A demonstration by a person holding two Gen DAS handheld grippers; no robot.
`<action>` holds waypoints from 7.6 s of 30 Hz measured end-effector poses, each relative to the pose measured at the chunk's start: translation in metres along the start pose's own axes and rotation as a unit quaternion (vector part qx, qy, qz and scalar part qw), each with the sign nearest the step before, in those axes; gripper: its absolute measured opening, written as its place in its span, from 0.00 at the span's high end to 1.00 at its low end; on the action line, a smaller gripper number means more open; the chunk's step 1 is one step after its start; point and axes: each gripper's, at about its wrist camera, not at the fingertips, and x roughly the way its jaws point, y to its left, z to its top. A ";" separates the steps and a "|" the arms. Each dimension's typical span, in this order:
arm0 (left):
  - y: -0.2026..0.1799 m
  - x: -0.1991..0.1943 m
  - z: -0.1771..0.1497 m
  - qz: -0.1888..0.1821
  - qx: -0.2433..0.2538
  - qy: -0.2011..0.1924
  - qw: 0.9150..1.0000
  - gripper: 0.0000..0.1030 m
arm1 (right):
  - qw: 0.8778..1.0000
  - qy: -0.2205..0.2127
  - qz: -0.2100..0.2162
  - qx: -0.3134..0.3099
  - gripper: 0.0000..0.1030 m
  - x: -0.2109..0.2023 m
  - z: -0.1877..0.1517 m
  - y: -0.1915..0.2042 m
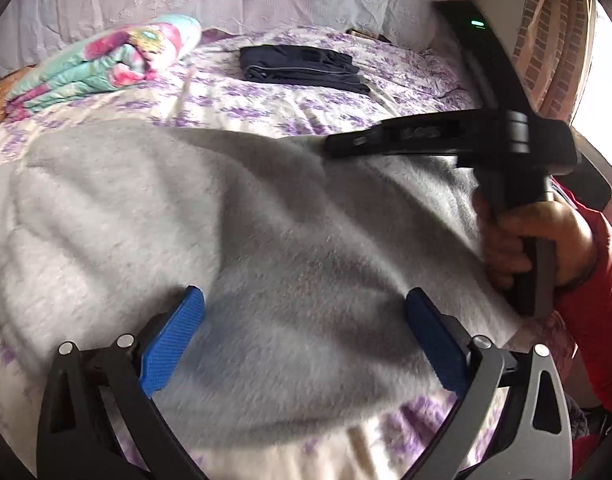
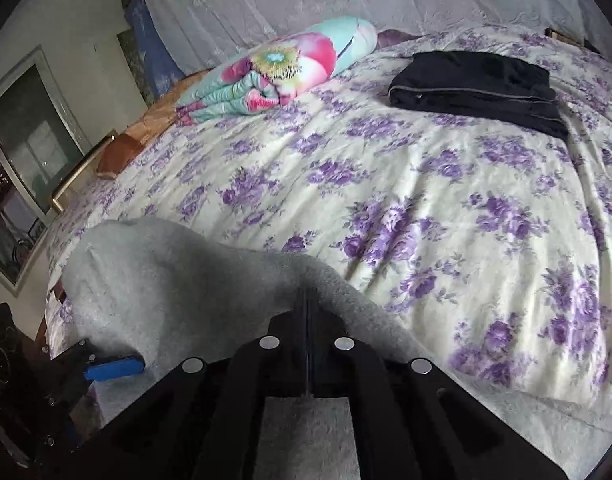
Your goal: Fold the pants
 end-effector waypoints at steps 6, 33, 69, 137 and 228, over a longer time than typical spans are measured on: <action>0.031 -0.043 0.024 0.003 -0.064 -0.058 0.996 0.05 | 0.998 -0.039 -0.018 -0.050 0.19 -0.036 -0.036 0.011; 0.015 0.032 0.023 0.125 -0.004 0.003 0.992 0.04 | 0.996 -0.060 -0.041 0.047 0.04 -0.095 -0.108 -0.032; -0.147 0.069 0.023 -0.045 0.084 0.037 0.995 0.04 | 0.885 -0.207 -0.057 0.414 0.07 -0.247 -0.226 -0.230; 0.129 -0.053 -0.032 0.091 -0.260 -0.047 0.960 0.05 | 0.941 -0.149 -0.251 -0.171 0.04 -0.103 -0.095 0.036; -0.314 0.003 -0.040 0.031 0.345 -0.160 0.924 0.11 | 0.897 -0.303 0.054 0.319 0.04 -0.214 -0.193 -0.206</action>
